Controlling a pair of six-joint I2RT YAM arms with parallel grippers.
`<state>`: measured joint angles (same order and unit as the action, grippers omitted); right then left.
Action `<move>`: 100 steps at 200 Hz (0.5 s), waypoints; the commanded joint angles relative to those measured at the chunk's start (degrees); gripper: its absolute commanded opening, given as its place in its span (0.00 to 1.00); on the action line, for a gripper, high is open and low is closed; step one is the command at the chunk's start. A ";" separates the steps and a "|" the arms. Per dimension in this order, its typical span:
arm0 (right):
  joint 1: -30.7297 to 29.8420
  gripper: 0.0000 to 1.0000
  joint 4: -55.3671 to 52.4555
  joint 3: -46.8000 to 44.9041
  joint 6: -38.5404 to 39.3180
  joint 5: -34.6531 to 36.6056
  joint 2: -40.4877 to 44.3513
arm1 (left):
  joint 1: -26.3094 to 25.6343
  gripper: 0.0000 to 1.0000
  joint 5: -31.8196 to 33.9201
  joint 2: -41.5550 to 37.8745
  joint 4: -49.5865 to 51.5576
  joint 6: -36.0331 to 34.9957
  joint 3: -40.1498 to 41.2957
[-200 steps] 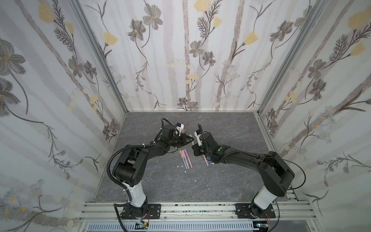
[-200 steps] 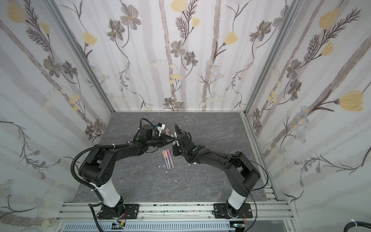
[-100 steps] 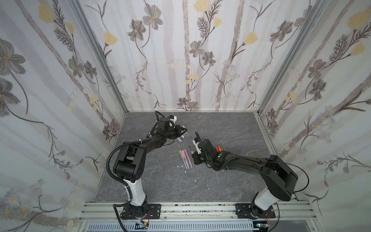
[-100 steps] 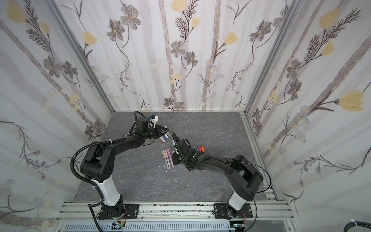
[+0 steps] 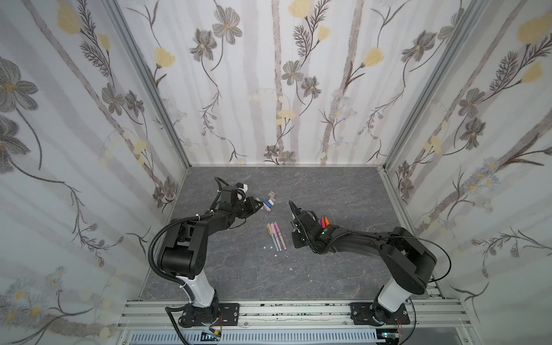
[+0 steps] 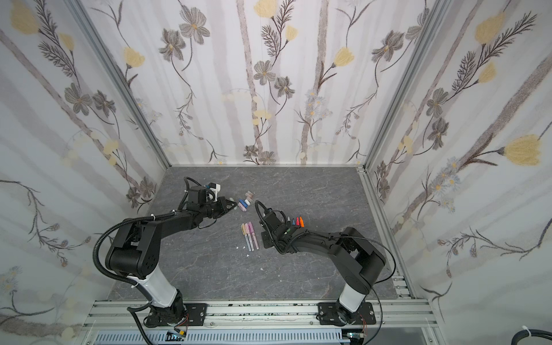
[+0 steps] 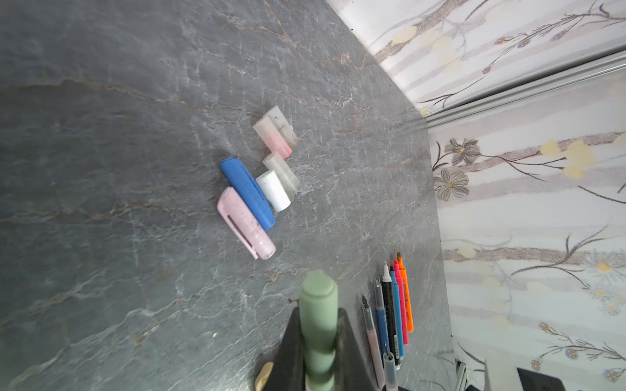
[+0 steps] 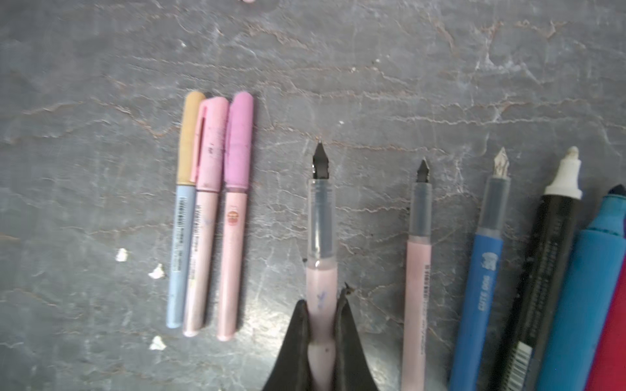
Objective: Remove pen caps from pens
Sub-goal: Place the pen at the center of the table.
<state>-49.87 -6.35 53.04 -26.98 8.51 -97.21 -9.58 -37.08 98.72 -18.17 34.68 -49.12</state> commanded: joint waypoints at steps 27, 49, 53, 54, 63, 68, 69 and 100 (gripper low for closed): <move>0.08 0.00 -4.54 1.96 -0.53 5.90 -3.41 | 1.40 0.00 -1.22 -0.95 -1.89 -1.25 2.67; 0.21 0.00 -4.56 2.07 -0.53 6.57 -4.10 | 1.50 0.00 -1.50 -0.94 -2.30 -1.25 3.23; 0.22 0.00 -4.62 2.15 -0.44 6.62 -4.21 | 1.55 0.00 -1.49 -0.98 -2.30 -1.25 3.37; 0.26 0.00 -4.63 2.15 -0.53 6.66 -4.30 | 1.57 0.00 -1.54 -0.98 -2.30 -1.31 3.35; 0.26 0.00 -4.63 2.23 -0.60 6.82 -4.45 | 1.56 0.00 -1.51 -0.94 -2.38 -1.36 3.51; 0.31 0.00 -4.68 2.32 -0.61 6.87 -4.57 | 1.68 0.00 -1.64 -0.93 -2.39 -1.31 3.59; 0.35 0.00 -4.75 2.33 -0.61 6.87 -4.61 | 1.68 0.00 -1.66 -0.96 -2.39 -1.34 3.59; 0.73 0.04 -5.47 3.02 -0.61 7.43 -5.26 | 1.67 0.00 -1.77 -0.71 -2.74 -1.36 4.05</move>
<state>-49.32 -10.59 55.27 -26.96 14.09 -101.86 -7.92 -38.20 98.13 -19.16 34.28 -45.39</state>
